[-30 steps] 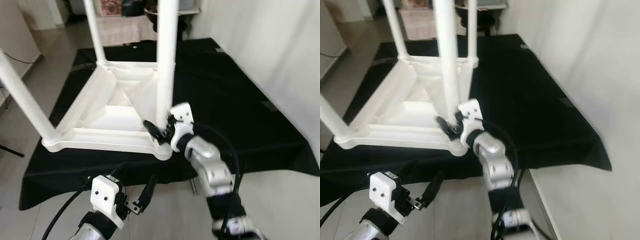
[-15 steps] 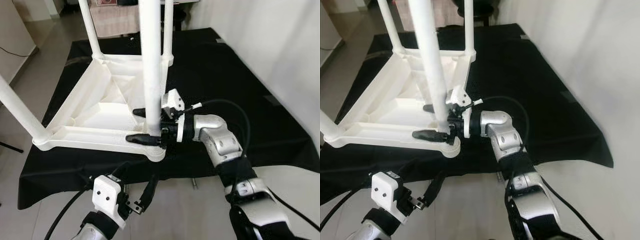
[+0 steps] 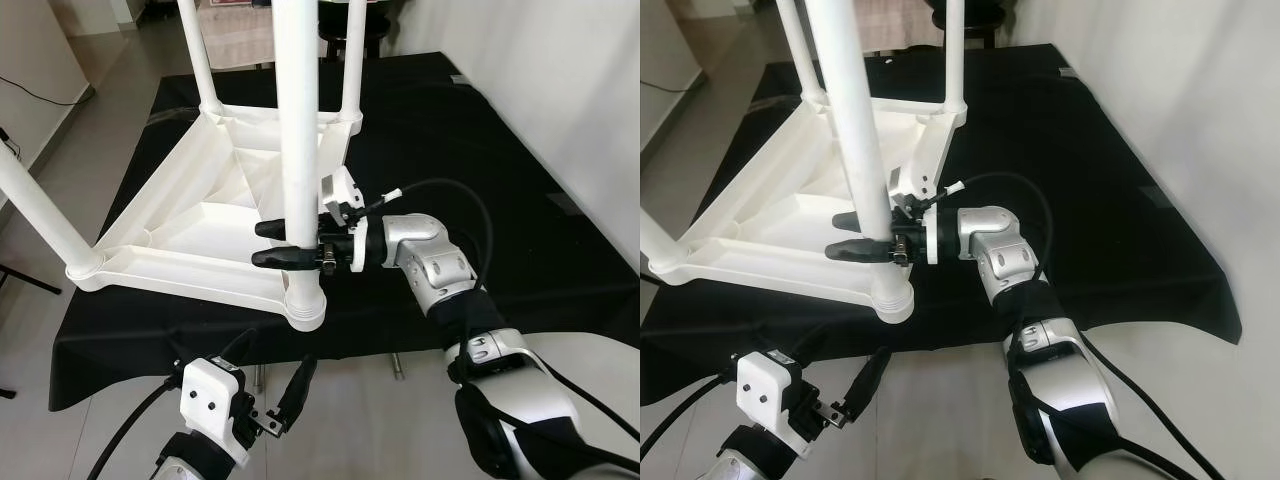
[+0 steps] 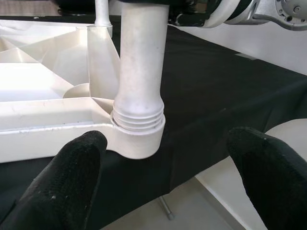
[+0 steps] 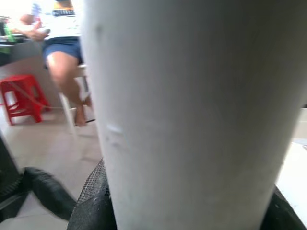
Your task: Building children table
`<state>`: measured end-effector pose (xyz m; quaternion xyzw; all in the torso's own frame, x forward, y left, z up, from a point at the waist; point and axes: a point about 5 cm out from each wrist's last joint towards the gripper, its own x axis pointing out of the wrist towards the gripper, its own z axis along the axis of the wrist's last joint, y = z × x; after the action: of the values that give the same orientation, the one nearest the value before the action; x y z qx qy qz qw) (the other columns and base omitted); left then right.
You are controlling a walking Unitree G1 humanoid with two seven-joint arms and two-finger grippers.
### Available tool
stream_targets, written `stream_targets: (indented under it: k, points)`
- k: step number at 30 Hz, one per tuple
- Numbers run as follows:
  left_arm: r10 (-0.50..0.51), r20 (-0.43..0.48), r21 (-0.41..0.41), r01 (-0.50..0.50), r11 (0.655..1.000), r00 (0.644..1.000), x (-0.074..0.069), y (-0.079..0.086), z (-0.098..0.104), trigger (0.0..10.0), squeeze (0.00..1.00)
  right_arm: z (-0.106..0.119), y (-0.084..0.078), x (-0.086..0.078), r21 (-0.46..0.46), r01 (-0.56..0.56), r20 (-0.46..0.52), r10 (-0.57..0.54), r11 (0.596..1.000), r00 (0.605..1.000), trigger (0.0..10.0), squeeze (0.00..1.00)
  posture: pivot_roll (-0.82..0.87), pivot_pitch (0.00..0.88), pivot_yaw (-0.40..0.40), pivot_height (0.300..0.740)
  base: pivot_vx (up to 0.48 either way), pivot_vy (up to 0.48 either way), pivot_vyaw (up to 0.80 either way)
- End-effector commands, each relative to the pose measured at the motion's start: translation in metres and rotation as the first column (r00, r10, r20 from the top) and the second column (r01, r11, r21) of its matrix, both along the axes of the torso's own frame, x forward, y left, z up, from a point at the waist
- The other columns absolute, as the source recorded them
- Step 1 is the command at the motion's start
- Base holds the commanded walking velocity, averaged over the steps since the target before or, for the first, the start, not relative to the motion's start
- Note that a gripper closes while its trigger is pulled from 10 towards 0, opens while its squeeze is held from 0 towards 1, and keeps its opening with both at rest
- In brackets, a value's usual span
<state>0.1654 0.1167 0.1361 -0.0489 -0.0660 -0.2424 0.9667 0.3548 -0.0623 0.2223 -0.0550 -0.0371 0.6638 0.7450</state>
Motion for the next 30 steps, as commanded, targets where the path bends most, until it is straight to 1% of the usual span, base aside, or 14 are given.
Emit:
stream_targets:
  k: [1, 5, 6, 7, 9, 10, 11, 15, 20, 22, 24, 25, 28, 30]
  points:
    - [-0.001, -0.004, 0.013, 0.001, 1.0, 1.0, -0.001, 0.0, 0.0, 10.0, 0.0, -0.02, -0.024, 0.006, -0.01, 0.251, -0.054, -0.252, 0.968, 0.966, 0.0, 0.0, 0.07, 0.151, -0.009, 0.74, 0.0, 0.0, 0.0]
    - [0.002, -0.003, 0.014, -0.002, 1.0, 1.0, -0.001, 0.001, 0.0, 10.0, 0.0, -0.033, -0.035, 0.006, -0.047, 0.386, -0.088, -0.388, 0.921, 0.917, 0.0, 0.0, 0.07, 0.151, -0.01, 0.74, 0.0, 0.0, 0.0]
    - [0.005, -0.001, 0.014, -0.005, 1.0, 1.0, -0.001, 0.002, 0.0, 10.0, 0.0, -0.053, -0.047, 0.006, -0.156, 0.623, -0.057, -0.637, 0.766, 0.769, 0.0, 0.0, 0.06, 0.148, -0.011, 0.74, 0.0, 0.0, 0.0]
    - [0.007, 0.0, 0.015, -0.007, 1.0, 1.0, 0.0, 0.003, 0.0, 10.0, 0.0, -0.069, -0.072, 0.001, -0.242, 0.872, 0.005, -0.898, 0.426, 0.44, 0.0, 0.0, 0.05, 0.145, -0.015, 0.74, 0.0, 0.0, 0.0]
    - [0.007, 0.0, 0.015, -0.007, 1.0, 1.0, 0.0, 0.003, 0.0, 10.0, 0.0, -0.069, -0.072, 0.001, -0.242, 0.872, 0.005, -0.898, 0.426, 0.44, 0.0, 0.0, 0.05, 0.145, -0.015, 0.74, 0.0, 0.0, 0.0]
    - [0.007, 0.001, 0.018, -0.007, 1.0, 1.0, 0.001, 0.005, 0.0, 10.0, 0.0, -0.081, -0.072, -0.023, -0.265, 0.912, 0.007, -0.946, 0.312, 0.325, 0.0, 0.0, 0.06, 0.138, -0.008, 0.74, 0.0, 0.0, 0.0]
    - [0.008, 0.002, 0.021, -0.008, 1.0, 1.0, 0.003, 0.006, -0.001, 10.0, 0.0, -0.088, -0.068, -0.039, -0.277, 0.919, -0.001, -0.957, 0.28, 0.291, 0.0, 0.0, 0.03, 0.117, 0.0, 0.74, 0.0, 0.0, 0.0]
    - [0.003, 0.005, 0.027, -0.003, 1.0, 1.0, 0.007, 0.006, -0.003, 10.0, 0.0, -0.088, -0.048, -0.043, -0.238, 0.881, -0.039, -0.911, 0.408, 0.412, 0.0, 0.0, 0.07, 0.105, -0.025, 0.74, 0.0, 0.0, 0.0]
    - [0.028, 0.013, 0.036, -0.029, 0.999, 1.0, 0.008, 0.008, -0.003, 10.0, 0.0, -0.081, -0.033, -0.034, -0.204, 0.872, -0.046, -0.895, 0.444, 0.445, 0.0, 0.0, 0.07, 0.093, -0.025, 0.74, 0.0, 0.0, 0.0]
    - [0.044, 0.015, 0.037, -0.044, 0.998, 0.999, 0.008, 0.009, -0.004, 10.0, 0.0, -0.078, -0.026, -0.034, -0.194, 0.865, -0.061, -0.886, 0.463, 0.46, 10.0, 0.09, 0.08, 0.082, -0.023, 0.74, 0.0, 0.0, 0.0]
    - [0.044, 0.015, 0.037, -0.044, 0.998, 0.999, 0.008, 0.009, -0.004, 10.0, 0.0, -0.078, -0.026, -0.034, -0.194, 0.865, -0.061, -0.886, 0.463, 0.46, 10.0, 0.09, 0.08, 0.082, -0.023, 0.74, 0.0, 0.0, 0.0]
    - [0.043, 0.014, 0.037, -0.043, 0.998, 0.999, 0.008, 0.009, -0.004, 10.0, 0.0, -0.076, -0.019, -0.035, -0.194, 0.851, -0.074, -0.873, 0.487, 0.483, 10.0, 1.0, 0.08, 0.081, -0.022, 0.74, 0.0, 0.0, 0.0]
    - [0.039, 0.012, 0.036, -0.039, 0.999, 0.999, 0.008, 0.009, -0.004, 10.0, 0.0, -0.072, -0.015, -0.034, -0.18, 0.85, -0.096, -0.868, 0.496, 0.487, 10.0, 1.0, 0.08, 0.08, -0.019, 0.74, 0.0, 0.0, 0.0]
    - [0.031, 0.01, 0.035, -0.032, 0.999, 0.999, 0.008, 0.008, -0.004, 10.0, 0.0, -0.055, -0.01, -0.024, -0.095, 0.808, -0.093, -0.814, 0.581, 0.574, 10.0, 1.0, 0.09, 0.084, -0.018, 0.74, 0.0, 0.0, 0.0]
